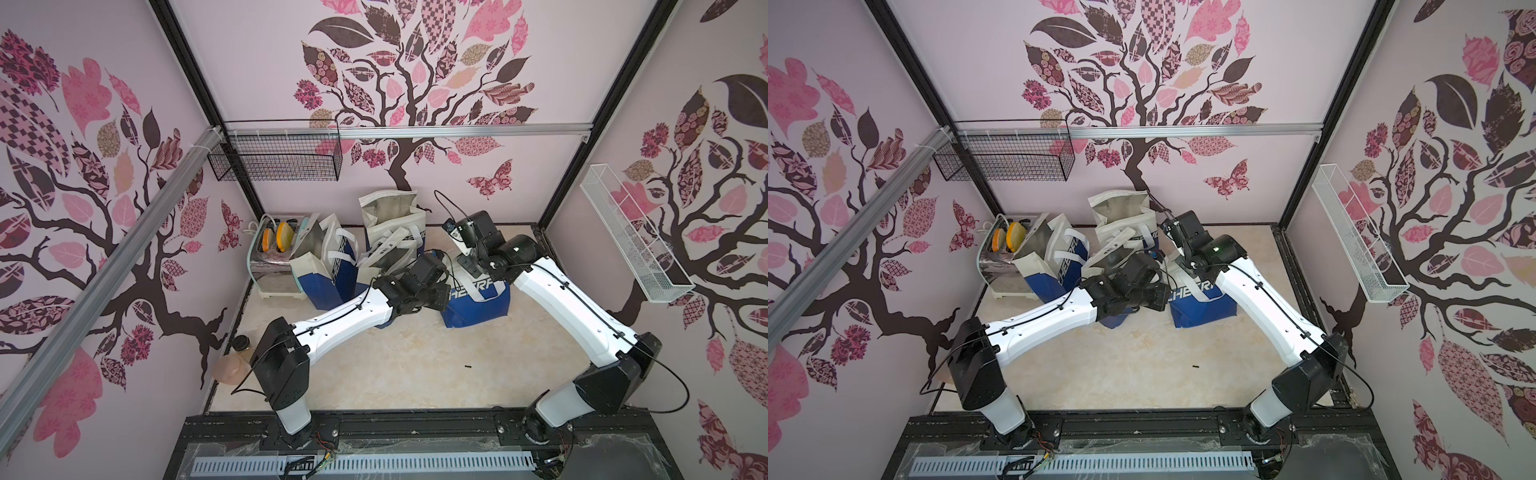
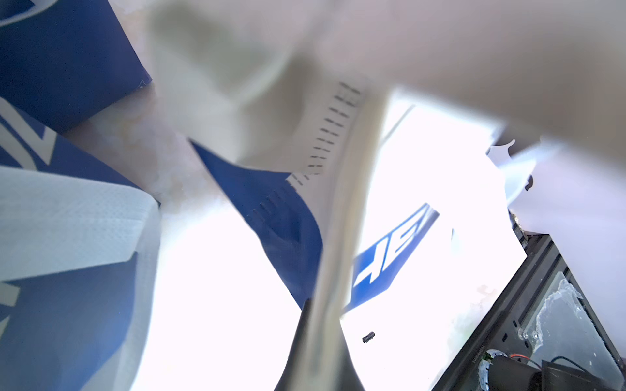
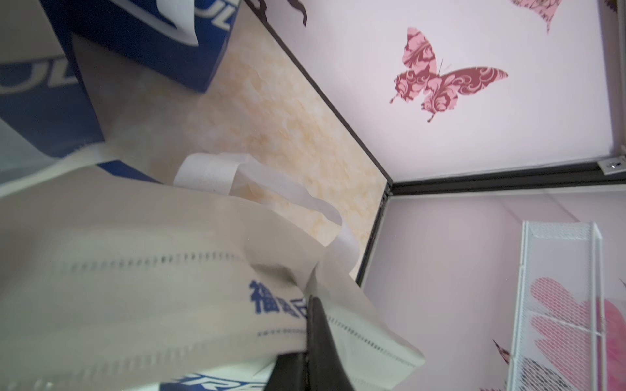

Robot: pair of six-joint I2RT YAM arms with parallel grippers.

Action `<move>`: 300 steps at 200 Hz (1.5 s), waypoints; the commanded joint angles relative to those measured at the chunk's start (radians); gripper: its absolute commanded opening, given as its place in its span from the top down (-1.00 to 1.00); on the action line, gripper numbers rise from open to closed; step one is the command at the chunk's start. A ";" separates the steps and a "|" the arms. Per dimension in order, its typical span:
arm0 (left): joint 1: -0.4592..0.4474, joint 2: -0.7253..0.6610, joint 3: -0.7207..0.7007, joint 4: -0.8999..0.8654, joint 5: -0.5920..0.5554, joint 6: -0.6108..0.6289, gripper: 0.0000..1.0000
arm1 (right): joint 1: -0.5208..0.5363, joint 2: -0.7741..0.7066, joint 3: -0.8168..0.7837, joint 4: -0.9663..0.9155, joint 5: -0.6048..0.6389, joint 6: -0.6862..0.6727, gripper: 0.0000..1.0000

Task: Open the takeout bag
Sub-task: Open the takeout bag at the center of the board.

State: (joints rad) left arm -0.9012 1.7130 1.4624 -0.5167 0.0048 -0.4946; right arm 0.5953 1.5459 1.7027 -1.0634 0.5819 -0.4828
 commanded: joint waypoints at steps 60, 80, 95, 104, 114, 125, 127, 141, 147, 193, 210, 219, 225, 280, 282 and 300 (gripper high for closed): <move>-0.015 0.032 -0.060 -0.233 -0.103 0.051 1.00 | 0.023 0.078 0.207 -0.256 0.425 0.107 1.00; -0.027 0.034 -0.068 -0.245 -0.125 0.059 1.00 | 0.024 0.097 0.258 -0.256 0.431 0.095 1.00; -0.033 0.032 -0.068 -0.246 -0.132 0.056 1.00 | 0.023 0.099 0.280 -0.259 0.394 0.104 1.00; -0.033 0.029 -0.064 -0.244 -0.133 0.055 1.00 | 0.025 0.093 0.282 -0.269 0.351 0.117 1.00; -0.033 0.022 -0.059 -0.238 -0.137 0.047 1.00 | 0.023 0.081 0.276 -0.289 0.270 0.153 1.00; -0.033 0.013 -0.052 -0.228 -0.138 0.049 1.00 | 0.023 0.067 0.258 -0.311 0.169 0.193 1.00; -0.033 0.013 -0.049 -0.228 -0.140 0.048 1.00 | 0.024 0.066 0.257 -0.318 0.145 0.202 1.00; -0.033 0.012 -0.030 -0.235 -0.146 0.048 1.00 | 0.024 0.053 0.227 -0.345 0.003 0.272 1.00; -0.033 0.010 -0.022 -0.236 -0.145 0.048 1.00 | 0.023 0.048 0.211 -0.354 -0.066 0.309 1.00; -0.027 -0.003 0.006 -0.224 -0.114 0.037 1.00 | 0.025 -0.203 -0.188 -0.137 -0.443 0.541 0.33; -0.026 -0.005 0.009 -0.228 -0.114 0.042 1.00 | 0.025 -0.326 -0.322 -0.038 -0.439 0.572 0.25; -0.025 -0.008 0.006 -0.227 -0.111 0.043 1.00 | 0.025 -0.363 -0.356 -0.022 -0.426 0.571 0.23; -0.024 -0.009 0.004 -0.226 -0.110 0.044 1.00 | 0.025 -0.375 -0.367 -0.025 -0.411 0.567 0.23; -0.025 -0.011 0.001 -0.229 -0.098 0.046 1.00 | 0.024 -0.344 -0.325 -0.044 -0.282 0.535 0.22; -0.025 -0.012 0.000 -0.228 -0.098 0.045 1.00 | 0.025 -0.342 -0.321 -0.045 -0.279 0.535 0.22; -0.025 -0.017 -0.005 -0.228 -0.097 0.045 1.00 | 0.025 -0.323 -0.301 -0.043 -0.259 0.536 0.19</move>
State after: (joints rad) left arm -0.9298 1.7157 1.4464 -0.7204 -0.1005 -0.4549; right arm 0.6231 1.2129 1.3464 -1.1351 0.2642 0.0429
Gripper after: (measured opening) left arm 0.040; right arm 0.399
